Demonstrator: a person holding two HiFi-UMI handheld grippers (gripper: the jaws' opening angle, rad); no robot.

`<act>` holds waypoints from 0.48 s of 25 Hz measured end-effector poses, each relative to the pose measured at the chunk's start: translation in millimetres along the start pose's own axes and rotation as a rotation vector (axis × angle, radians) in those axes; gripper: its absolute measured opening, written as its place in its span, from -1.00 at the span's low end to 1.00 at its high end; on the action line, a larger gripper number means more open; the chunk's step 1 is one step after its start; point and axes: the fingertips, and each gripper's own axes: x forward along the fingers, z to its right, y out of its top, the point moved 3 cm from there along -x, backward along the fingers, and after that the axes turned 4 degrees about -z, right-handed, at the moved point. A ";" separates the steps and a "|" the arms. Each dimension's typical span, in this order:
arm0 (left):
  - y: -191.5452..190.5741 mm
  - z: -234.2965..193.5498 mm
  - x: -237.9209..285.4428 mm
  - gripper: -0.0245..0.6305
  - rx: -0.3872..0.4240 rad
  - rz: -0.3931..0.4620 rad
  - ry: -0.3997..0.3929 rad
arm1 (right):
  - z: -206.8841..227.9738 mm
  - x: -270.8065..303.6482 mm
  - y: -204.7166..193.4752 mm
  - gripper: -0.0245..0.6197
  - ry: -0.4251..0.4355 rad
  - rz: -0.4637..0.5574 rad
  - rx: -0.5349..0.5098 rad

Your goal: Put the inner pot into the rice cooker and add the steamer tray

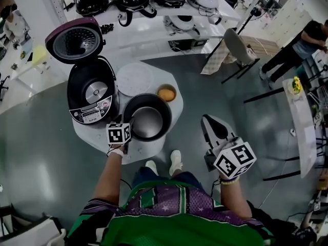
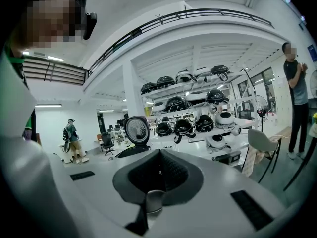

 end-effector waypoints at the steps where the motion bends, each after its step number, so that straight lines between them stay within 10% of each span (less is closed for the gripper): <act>1: -0.1 -1.1 1.5 -0.08 -0.002 -0.004 0.003 | 0.0 0.1 -0.7 -0.90 -0.002 -0.001 0.001; 12: -3.9 -0.1 7.6 -0.32 -0.064 -0.037 -0.022 | 4.1 -1.3 -0.4 -0.90 -0.023 -0.021 0.006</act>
